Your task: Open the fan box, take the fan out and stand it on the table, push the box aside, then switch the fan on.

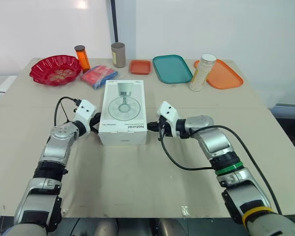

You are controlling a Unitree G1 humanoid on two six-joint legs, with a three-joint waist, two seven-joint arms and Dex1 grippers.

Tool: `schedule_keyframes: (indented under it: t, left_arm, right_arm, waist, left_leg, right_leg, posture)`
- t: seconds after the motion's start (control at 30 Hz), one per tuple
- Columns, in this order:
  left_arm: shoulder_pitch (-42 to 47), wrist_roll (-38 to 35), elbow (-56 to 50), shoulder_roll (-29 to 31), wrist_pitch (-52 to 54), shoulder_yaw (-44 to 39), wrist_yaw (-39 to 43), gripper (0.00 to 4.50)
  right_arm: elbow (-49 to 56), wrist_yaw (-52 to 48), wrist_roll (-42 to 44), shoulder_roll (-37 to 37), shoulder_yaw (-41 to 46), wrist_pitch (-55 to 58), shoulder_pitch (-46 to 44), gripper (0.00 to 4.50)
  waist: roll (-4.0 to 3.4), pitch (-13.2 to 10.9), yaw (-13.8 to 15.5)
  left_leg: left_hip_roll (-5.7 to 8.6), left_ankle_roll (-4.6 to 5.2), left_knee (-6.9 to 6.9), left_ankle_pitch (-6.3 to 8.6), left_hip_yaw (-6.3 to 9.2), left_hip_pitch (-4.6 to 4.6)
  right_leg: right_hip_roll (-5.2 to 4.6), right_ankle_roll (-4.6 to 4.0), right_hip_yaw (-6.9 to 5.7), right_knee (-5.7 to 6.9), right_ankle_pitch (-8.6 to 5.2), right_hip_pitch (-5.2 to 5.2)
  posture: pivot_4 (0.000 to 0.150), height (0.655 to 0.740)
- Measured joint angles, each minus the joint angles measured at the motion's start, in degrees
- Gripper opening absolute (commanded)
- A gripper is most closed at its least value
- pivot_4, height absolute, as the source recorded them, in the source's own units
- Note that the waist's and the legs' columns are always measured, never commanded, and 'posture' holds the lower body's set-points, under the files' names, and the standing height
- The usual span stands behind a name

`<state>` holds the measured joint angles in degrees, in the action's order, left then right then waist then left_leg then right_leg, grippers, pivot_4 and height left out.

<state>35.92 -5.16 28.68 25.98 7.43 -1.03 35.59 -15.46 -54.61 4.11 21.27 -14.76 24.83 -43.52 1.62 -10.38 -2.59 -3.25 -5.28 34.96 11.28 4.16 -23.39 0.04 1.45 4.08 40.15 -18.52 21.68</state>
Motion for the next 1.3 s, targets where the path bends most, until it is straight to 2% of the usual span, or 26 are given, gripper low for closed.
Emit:
schedule_keyframes:
  t: [0.23, 0.4, 0.57, 0.6, 0.67, 0.7, 0.77, 0.83, 0.87, 0.93, 1.0, 1.1, 1.2, 1.3]
  left_arm:
    - [-0.5, 0.2, -0.8, 0.5, 0.0, -0.1, -0.4, 0.09]
    - [-6.7, -0.3, -8.4, 3.2, 2.4, -2.3, -1.8, 0.09]
    - [-15.3, -3.0, -20.0, 7.3, 7.6, -8.4, -2.6, 0.09]
    - [-16.1, -3.5, -21.3, 7.7, 8.2, -9.0, -2.6, 0.03]
    - [-18.1, -4.5, -24.2, 8.7, 9.5, -10.1, -2.3, 0.58]
    - [-20.4, -5.7, -27.3, 9.2, 10.6, -11.3, -1.4, 0.66]
    - [-23.0, -7.3, -30.2, 9.7, 11.9, -12.6, -0.5, 1.37]
    - [-25.6, -10.3, -33.5, 10.8, 14.6, -14.6, 1.1, 2.14]
    - [-25.9, -11.7, -34.8, 11.4, 15.7, -15.7, 1.5, 2.35]
    - [-25.7, -14.5, -37.4, 12.7, 17.6, -18.1, 2.6, 3.18]
    - [-25.1, -15.5, -38.3, 13.3, 18.2, -18.6, 3.0, 3.69]
    - [-20.2, -19.9, -42.9, 13.9, 21.6, -18.6, 4.3, 3.69]
    - [-16.9, -20.2, -44.5, 14.7, 22.1, -14.4, 5.4, 3.69]
    - [-15.1, -19.9, -43.1, 14.6, 22.4, -11.2, 6.4, 3.69]
  right_arm:
    - [-1.7, 0.9, -0.2, -0.1, 0.0, -0.3, -0.3, 0.00]
    - [-1.8, 1.1, 0.1, 1.0, 0.4, -0.1, -0.3, 0.00]
    - [-1.7, 0.8, 0.7, 5.0, 3.8, 0.0, 0.2, 0.00]
    - [-1.7, 0.8, 0.8, 5.6, 4.1, 0.1, 0.5, 0.25]
    - [-1.4, 0.5, 1.0, 5.8, 4.2, 0.1, 0.8, 0.81]
    - [-1.0, 0.2, 1.5, 6.0, 4.3, 0.1, 1.1, 0.99]
    - [-0.8, 0.0, 1.9, 6.6, 4.8, 0.1, 1.6, 1.66]
    - [-0.2, 0.0, 2.7, 7.4, 6.3, 0.6, 1.7, 2.52]
    - [0.3, -0.2, 3.0, 8.0, 6.7, 1.0, 1.7, 2.80]
    - [1.8, -0.4, 4.0, 8.7, 7.8, 1.7, 1.7, 3.74]
    - [2.5, -0.5, 4.4, 8.7, 8.1, 1.9, 1.6, 4.35]
    - [6.4, 0.1, 5.8, 8.4, 8.5, 3.8, -0.6, 4.35]
    - [14.1, -0.1, 8.2, 8.4, 8.6, 6.2, -2.9, 4.35]
    - [16.0, 0.2, 9.1, 8.5, 8.6, 8.1, -2.9, 4.35]
  waist:
    - [0.00, 0.0, -0.1]
    - [-0.01, 0.0, -0.4]
    - [0.00, 0.0, -0.2]
    - [-0.01, 0.0, -0.2]
    - [0.00, 0.0, -0.1]
    - [-0.01, 0.0, -0.1]
    - [-0.01, 0.0, -0.1]
    - [-0.01, 0.0, -0.1]
    - [-0.01, 0.0, -0.1]
    - [0.00, 0.0, -0.1]
    - [-0.01, 0.0, -0.1]
    - [0.00, 0.0, -0.1]
    - [0.00, 0.0, -0.2]
    - [-0.01, 0.0, -0.1]
  left_leg:
    - [-0.01, 0.00, 0.00, 0.00, 0.00, 0.01]
    - [-0.08, 0.01, -0.04, 0.01, 0.00, 0.02]
    - [-0.06, 0.01, -0.04, 0.01, -0.01, 0.02]
    - [-0.06, 0.01, -0.04, 0.01, -0.01, 0.03]
    - [-0.06, 0.01, -0.03, 0.01, -0.01, 0.04]
    - [-0.06, 0.01, -0.04, 0.01, -0.02, 0.03]
    - [-0.06, 0.01, -0.06, 0.01, -0.02, 0.03]
    - [-0.08, 0.01, -0.06, 0.01, -0.01, 0.03]
    - [-0.08, 0.01, -0.06, 0.01, 0.00, 0.03]
    - [-0.07, 0.01, -0.05, 0.01, -0.01, 0.04]
    - [-0.06, 0.01, -0.05, 0.01, -0.01, 0.04]
    - [-0.05, 0.01, -0.04, 0.01, 0.00, 0.04]
    - [-0.06, 0.07, -0.08, 0.05, -0.02, 0.05]
    - [-0.05, 0.06, -0.05, 0.04, -0.01, 0.04]
  right_leg:
    - [0.01, 0.00, 0.01, 0.00, 0.00, 0.00]
    - [0.04, -0.01, 0.02, 0.00, 0.00, 0.02]
    - [0.00, 0.00, 0.02, -0.01, 0.00, 0.00]
    - [0.00, 0.00, 0.02, -0.01, 0.00, 0.00]
    - [0.01, 0.00, 0.02, -0.01, 0.00, -0.02]
    - [0.00, 0.01, 0.04, -0.03, -0.01, -0.02]
    - [0.00, 0.01, 0.04, -0.05, -0.01, -0.02]
    - [0.02, 0.01, 0.03, -0.04, -0.01, -0.01]
    - [0.03, 0.00, 0.02, -0.03, -0.01, -0.01]
    - [0.02, 0.01, 0.03, -0.04, -0.01, -0.03]
    - [0.01, 0.01, 0.03, -0.04, -0.01, -0.04]
    - [0.02, 0.03, 0.03, -0.05, -0.02, -0.06]
    - [0.02, 0.03, 0.04, -0.10, -0.03, -0.06]
    - [0.03, 0.02, 0.03, -0.07, -0.02, -0.06]
  posture:
    - [0.150, 0.7400]
    - [0.150, 0.7400]
    - [0.150, 0.7400]
    - [0.150, 0.7400]
    - [0.150, 0.7400]
    - [0.150, 0.7400]
    - [0.150, 0.7400]
    - [0.150, 0.7400]
    - [0.150, 0.7400]
    - [0.150, 0.7400]
    - [0.150, 0.7400]
    - [0.150, 0.7400]
    - [0.150, 0.7400]
    - [0.150, 0.7400]
